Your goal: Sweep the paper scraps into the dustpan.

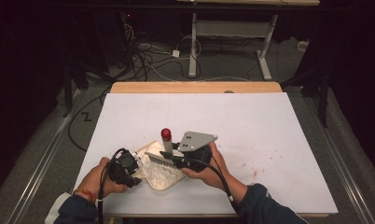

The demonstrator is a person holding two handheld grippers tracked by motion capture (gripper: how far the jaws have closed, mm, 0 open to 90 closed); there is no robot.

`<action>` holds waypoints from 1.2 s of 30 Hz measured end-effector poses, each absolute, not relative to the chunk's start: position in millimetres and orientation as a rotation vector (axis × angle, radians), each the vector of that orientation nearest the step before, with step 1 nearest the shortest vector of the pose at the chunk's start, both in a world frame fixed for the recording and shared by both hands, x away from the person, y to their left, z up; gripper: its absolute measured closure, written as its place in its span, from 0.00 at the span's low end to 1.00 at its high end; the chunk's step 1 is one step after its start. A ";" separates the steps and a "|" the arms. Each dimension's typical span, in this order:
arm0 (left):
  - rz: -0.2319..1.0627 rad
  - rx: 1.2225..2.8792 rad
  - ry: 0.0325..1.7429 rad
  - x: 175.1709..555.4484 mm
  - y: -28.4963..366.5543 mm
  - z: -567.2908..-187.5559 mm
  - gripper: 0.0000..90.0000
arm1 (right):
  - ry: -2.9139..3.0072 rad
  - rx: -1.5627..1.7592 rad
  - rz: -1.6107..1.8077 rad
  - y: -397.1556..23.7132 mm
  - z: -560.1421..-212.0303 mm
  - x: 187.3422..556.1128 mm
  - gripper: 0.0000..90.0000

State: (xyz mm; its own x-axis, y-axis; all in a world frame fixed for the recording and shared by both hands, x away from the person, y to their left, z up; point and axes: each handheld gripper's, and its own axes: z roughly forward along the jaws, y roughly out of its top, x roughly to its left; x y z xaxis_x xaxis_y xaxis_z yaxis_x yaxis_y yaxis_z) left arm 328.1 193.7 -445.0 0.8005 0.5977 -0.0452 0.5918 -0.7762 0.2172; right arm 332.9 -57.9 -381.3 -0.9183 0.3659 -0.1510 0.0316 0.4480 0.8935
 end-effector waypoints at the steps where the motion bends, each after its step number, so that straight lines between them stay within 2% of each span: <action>1: 0.039 2.765 0.929 328.2 193.7 -444.8 0.70 | 2.363 0.349 1.458 -63.2 -378.7 333.5 0.79; 11: 0.034 2.740 0.951 330.8 190.6 -444.9 0.70 | 2.284 0.470 1.413 -111.9 -369.4 344.4 0.79; 17: 0.031 2.739 0.960 332.1 190.9 -446.0 0.70 | 2.261 0.537 1.363 -123.7 -375.9 350.9 0.79; 27: 0.014 2.736 0.963 336.9 189.8 -446.8 0.69 | 2.230 0.562 1.263 -83.6 -403.9 371.8 0.79; 36: 0.025 2.736 0.952 335.7 189.6 -447.0 0.69 | 2.326 0.420 1.392 -51.7 -403.6 359.4 0.79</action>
